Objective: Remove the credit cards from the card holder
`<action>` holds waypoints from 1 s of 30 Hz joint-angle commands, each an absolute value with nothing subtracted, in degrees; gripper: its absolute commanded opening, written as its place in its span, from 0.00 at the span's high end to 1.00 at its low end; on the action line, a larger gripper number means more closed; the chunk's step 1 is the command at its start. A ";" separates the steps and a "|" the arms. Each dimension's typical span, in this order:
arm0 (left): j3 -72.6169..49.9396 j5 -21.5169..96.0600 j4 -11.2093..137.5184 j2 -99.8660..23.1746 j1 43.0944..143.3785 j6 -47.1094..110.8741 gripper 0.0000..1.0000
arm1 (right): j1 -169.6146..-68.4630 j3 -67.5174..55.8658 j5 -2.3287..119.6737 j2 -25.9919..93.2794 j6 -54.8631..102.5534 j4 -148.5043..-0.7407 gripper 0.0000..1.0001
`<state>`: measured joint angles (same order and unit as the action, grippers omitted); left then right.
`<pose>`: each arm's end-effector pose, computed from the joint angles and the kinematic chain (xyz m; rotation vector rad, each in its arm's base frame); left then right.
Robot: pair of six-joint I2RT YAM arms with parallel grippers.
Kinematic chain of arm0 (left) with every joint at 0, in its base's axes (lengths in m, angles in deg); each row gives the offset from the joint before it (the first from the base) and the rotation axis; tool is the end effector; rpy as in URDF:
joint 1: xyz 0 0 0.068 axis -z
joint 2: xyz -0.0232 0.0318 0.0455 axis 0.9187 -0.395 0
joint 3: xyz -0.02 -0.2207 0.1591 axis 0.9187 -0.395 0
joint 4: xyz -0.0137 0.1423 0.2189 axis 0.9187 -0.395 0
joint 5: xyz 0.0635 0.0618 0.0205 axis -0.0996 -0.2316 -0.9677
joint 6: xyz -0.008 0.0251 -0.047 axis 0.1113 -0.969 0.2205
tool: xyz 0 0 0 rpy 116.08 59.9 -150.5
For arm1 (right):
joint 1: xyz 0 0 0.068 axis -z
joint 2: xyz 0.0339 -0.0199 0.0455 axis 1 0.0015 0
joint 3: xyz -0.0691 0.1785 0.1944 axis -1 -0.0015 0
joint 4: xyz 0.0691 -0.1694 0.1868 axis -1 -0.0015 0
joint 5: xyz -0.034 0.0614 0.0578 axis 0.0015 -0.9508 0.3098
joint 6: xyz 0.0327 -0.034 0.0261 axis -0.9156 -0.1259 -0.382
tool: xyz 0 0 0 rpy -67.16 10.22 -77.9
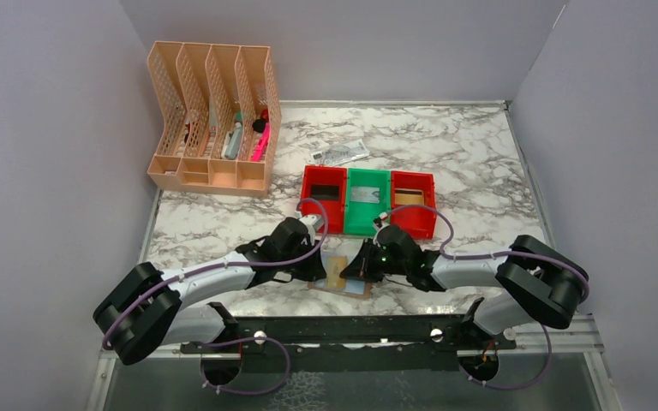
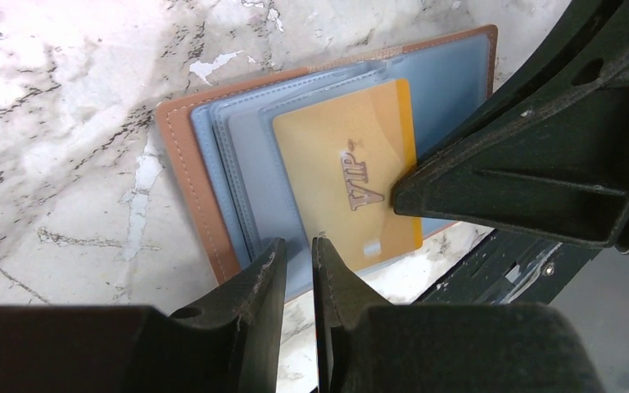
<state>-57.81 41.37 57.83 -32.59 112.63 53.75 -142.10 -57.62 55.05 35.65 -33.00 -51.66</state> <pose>0.1478 -0.1635 0.1544 0.3865 2.5391 -0.8563 0.1490 0.2035 0.1304 0.1293 2.5403 1.2090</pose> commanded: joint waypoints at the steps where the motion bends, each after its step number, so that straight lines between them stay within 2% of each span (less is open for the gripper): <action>1: -57.32 37.69 53.87 -32.32 112.88 53.44 0.78 | -142.30 -59.52 55.25 34.22 -33.27 -52.23 0.90; 4: -57.11 37.45 53.93 -32.99 112.88 53.37 0.78 | -142.01 -59.88 53.78 34.67 -33.83 -49.57 0.86; 9: -56.62 37.47 53.87 -33.69 112.88 53.44 0.78 | -141.36 -59.50 51.46 36.95 -34.40 -47.35 0.88; 11: -56.75 37.32 53.86 -33.56 112.80 53.49 0.78 | -141.05 -60.17 51.42 36.81 -34.81 -46.99 0.81; 14: -56.79 37.27 53.76 -33.54 112.86 53.66 0.78 | -140.37 -61.12 51.50 36.17 -35.33 -46.72 0.77; 19: -56.28 37.40 53.76 -34.24 112.90 53.48 0.78 | -139.66 -62.01 50.40 35.78 -35.34 -45.12 0.79; 27: -55.91 37.80 53.75 -35.00 112.89 53.17 0.78 | -139.24 -61.76 47.27 39.07 -36.33 -39.75 0.76; 30: -56.10 37.80 53.70 -34.92 112.97 53.28 0.78 | -139.01 -61.34 46.51 40.46 -36.55 -39.01 0.80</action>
<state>-56.09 40.08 55.99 -33.88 112.63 53.84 -139.63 -61.38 48.97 38.47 -35.77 -42.94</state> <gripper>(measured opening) 0.221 0.233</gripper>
